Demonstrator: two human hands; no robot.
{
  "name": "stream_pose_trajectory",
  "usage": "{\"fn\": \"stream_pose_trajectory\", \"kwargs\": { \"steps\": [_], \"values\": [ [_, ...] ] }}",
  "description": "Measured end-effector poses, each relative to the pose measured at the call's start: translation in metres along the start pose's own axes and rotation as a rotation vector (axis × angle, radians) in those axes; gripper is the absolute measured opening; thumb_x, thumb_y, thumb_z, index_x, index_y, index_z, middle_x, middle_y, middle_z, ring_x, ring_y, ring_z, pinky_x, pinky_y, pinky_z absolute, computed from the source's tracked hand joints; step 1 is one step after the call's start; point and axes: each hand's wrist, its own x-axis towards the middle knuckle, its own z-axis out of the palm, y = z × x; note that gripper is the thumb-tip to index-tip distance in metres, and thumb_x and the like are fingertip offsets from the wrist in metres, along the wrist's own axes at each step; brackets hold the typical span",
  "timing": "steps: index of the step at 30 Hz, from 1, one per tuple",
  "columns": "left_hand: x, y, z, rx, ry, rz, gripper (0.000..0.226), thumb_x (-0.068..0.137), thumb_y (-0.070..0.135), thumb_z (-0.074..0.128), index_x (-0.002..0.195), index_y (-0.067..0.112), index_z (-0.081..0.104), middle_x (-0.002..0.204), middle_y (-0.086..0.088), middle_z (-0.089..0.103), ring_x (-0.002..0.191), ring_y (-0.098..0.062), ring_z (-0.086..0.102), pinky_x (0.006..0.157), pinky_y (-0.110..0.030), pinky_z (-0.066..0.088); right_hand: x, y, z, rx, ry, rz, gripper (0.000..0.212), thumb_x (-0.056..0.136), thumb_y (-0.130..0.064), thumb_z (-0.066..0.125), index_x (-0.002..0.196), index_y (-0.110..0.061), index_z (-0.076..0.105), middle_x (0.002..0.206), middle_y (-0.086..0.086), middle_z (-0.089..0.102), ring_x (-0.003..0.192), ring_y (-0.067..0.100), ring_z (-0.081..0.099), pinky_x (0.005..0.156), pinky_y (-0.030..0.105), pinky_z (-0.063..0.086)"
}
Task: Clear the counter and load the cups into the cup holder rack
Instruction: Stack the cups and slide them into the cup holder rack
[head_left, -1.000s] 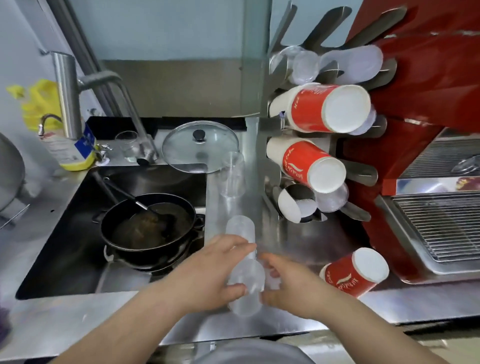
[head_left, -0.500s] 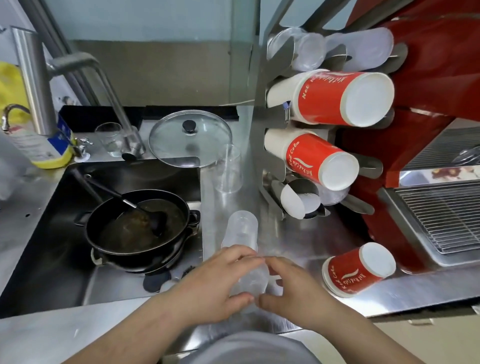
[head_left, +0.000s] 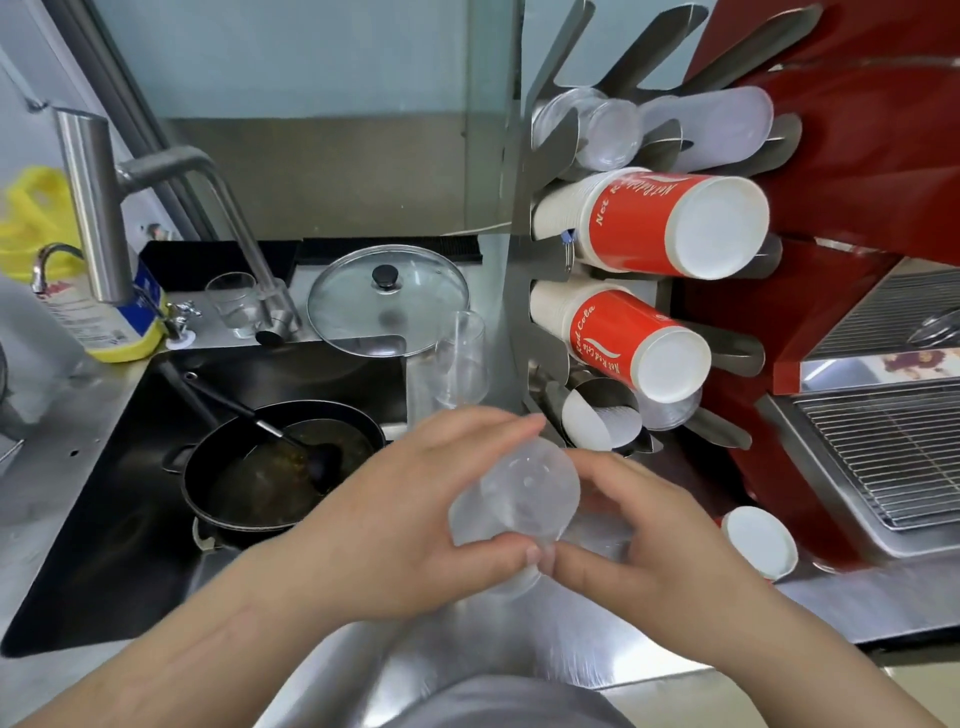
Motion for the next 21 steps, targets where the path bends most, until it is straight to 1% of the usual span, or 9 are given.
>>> {"fn": "stream_pose_trajectory", "kwargs": {
  "steps": [2,4,6,9,14,16,19,21],
  "values": [
    [0.007,0.003,-0.007,0.004,0.035,-0.01,0.073,0.077,0.054,0.063,0.142,0.028,0.042,0.134,0.013,0.049,0.126,-0.001,0.045,0.104,-0.019,0.037,0.006,-0.004,-0.003,0.044,0.041,-0.031,0.052,0.079,-0.028,0.078,0.122,-0.045,0.055,0.117,-0.018,0.064,0.115,0.009,0.06,0.096,0.037,0.049],
    [0.014,0.003,-0.014,0.038,0.065,0.008,0.073,0.077,0.053,0.063,0.141,0.024,0.045,0.134,0.011,0.051,0.126,0.0,0.045,0.104,-0.017,0.036,0.013,-0.006,-0.004,0.068,0.094,-0.056,0.052,0.079,-0.026,0.078,0.122,-0.044,0.056,0.116,-0.017,0.065,0.115,0.011,0.061,0.096,0.04,0.05],
    [0.021,0.001,-0.019,0.049,0.085,0.011,0.072,0.076,0.052,0.063,0.14,0.021,0.047,0.133,0.01,0.051,0.124,0.001,0.045,0.104,-0.013,0.034,0.019,-0.008,-0.005,0.091,0.14,-0.07,0.052,0.079,-0.023,0.079,0.122,-0.043,0.057,0.115,-0.015,0.066,0.114,0.011,0.061,0.097,0.04,0.049],
    [0.028,-0.007,-0.022,0.036,0.107,0.006,0.072,0.076,0.049,0.065,0.14,0.021,0.048,0.131,0.011,0.051,0.122,0.004,0.045,0.101,-0.01,0.033,0.028,-0.01,-0.005,0.104,0.173,-0.082,0.051,0.081,-0.019,0.078,0.123,-0.041,0.057,0.115,-0.014,0.066,0.113,0.01,0.06,0.096,0.036,0.05],
    [0.029,-0.028,-0.011,0.002,0.037,-0.089,0.075,0.075,0.053,0.062,0.142,0.028,0.043,0.132,0.019,0.045,0.126,0.006,0.04,0.103,-0.011,0.033,0.04,0.004,0.009,0.069,0.164,-0.05,0.051,0.082,-0.021,0.075,0.125,-0.041,0.055,0.116,-0.017,0.064,0.112,0.006,0.059,0.095,0.035,0.05],
    [0.027,-0.037,-0.002,-0.018,-0.002,-0.136,0.077,0.074,0.056,0.06,0.143,0.031,0.041,0.132,0.025,0.042,0.127,0.009,0.038,0.103,-0.01,0.032,0.042,0.015,0.017,0.036,0.138,-0.023,0.05,0.083,-0.025,0.073,0.125,-0.044,0.054,0.115,-0.019,0.063,0.112,0.003,0.058,0.095,0.03,0.049],
    [0.024,-0.052,0.013,-0.033,-0.054,-0.184,0.08,0.072,0.059,0.057,0.144,0.032,0.039,0.129,0.036,0.033,0.127,0.012,0.034,0.104,-0.009,0.03,0.046,0.031,0.03,-0.044,0.112,0.004,0.051,0.083,-0.025,0.072,0.12,-0.052,0.049,0.112,-0.021,0.061,0.109,-0.001,0.055,0.09,0.015,0.046],
    [0.022,-0.061,0.023,-0.051,-0.086,-0.223,0.082,0.07,0.06,0.055,0.145,0.032,0.038,0.13,0.032,0.034,0.125,0.015,0.032,0.103,-0.007,0.029,0.048,0.041,0.039,-0.093,0.091,0.026,0.054,0.083,-0.026,0.071,0.121,-0.055,0.046,0.11,-0.022,0.059,0.107,-0.001,0.054,0.087,0.01,0.043]
  ]
}}
